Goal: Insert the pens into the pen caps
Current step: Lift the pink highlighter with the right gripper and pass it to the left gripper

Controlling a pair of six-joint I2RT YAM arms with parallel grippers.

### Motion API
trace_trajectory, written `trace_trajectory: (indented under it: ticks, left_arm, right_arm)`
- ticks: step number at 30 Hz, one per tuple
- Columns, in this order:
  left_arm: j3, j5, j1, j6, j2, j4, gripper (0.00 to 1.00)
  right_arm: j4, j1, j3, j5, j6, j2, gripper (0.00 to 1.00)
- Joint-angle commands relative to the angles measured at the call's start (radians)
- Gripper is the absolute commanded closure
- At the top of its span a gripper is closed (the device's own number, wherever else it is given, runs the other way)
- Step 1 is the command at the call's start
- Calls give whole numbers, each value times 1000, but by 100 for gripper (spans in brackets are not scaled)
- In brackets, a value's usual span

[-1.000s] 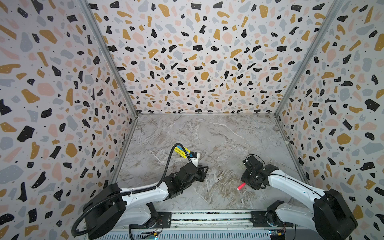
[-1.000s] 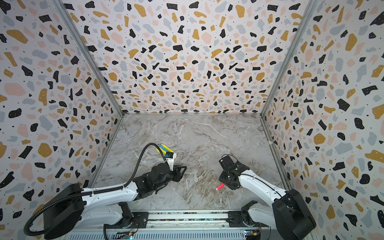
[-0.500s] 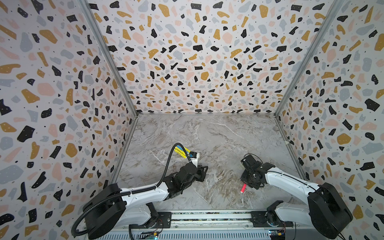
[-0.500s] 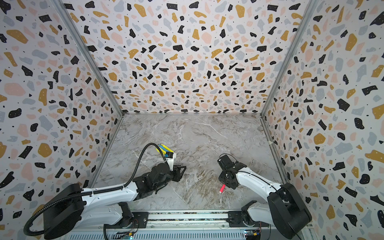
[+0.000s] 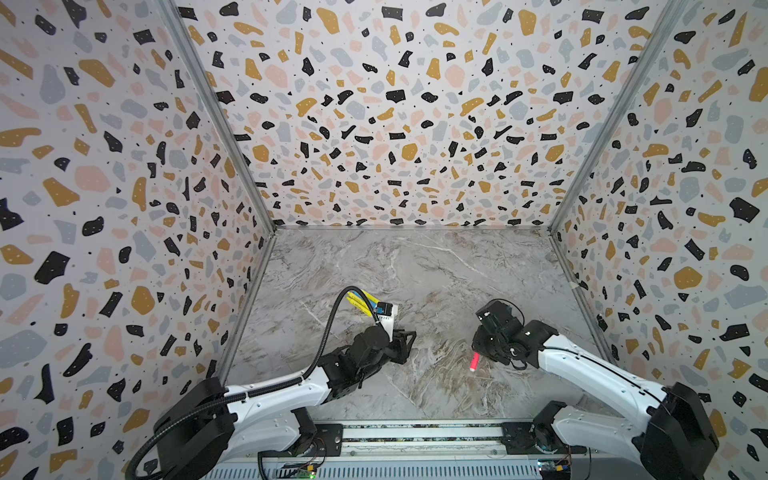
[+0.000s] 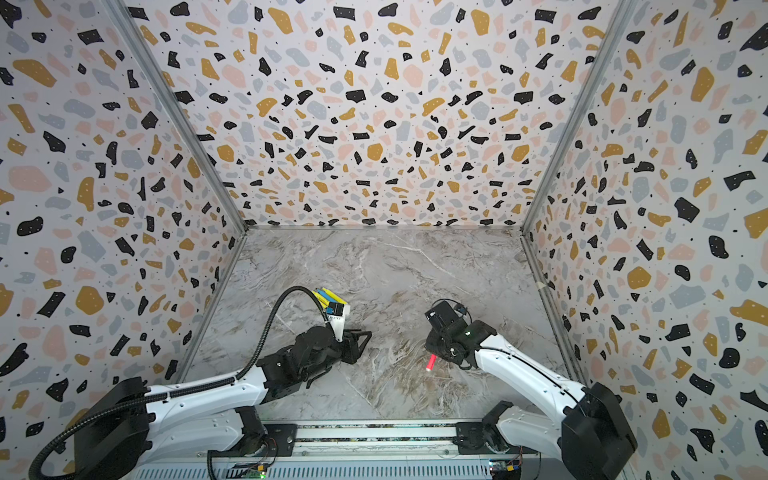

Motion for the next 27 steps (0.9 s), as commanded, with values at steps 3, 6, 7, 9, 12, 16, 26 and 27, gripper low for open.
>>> trace_trajectory:
  ticks: [3,6,7,9,12,16,26,27]
  left_arm:
    - [29,53,-4,26,-86,28,58]
    - [48,95,-4,36,-108,33,54]
    - [55,111,-4,38,-113,36,50]
    - [65,145,-4,46,-119,49,46]
    - [75,192,-4,61,-122,69,41]
    - [94,240,-4,73,-108,73,37]
    - [113,287,-4,49,-91,134,34]
    - [109,294,-4,41,-90,153,34]
  right_arm:
    - [138,9,77,-49,-203,-88,100]
    - [273,8,65,-137,-280,-126,100]
    - [326,7,53,-177,-304,-138,100]
    - [429,6,28,-261,-356,-158,100]
    - [542,7,3,-354,-389,-163,100]
    - [629,6,-11,-455,-394,-148,100]
    - [862,11,-75,-639,-344,-154,100]
    - [878,16,-78,-649,-340,-155,100]
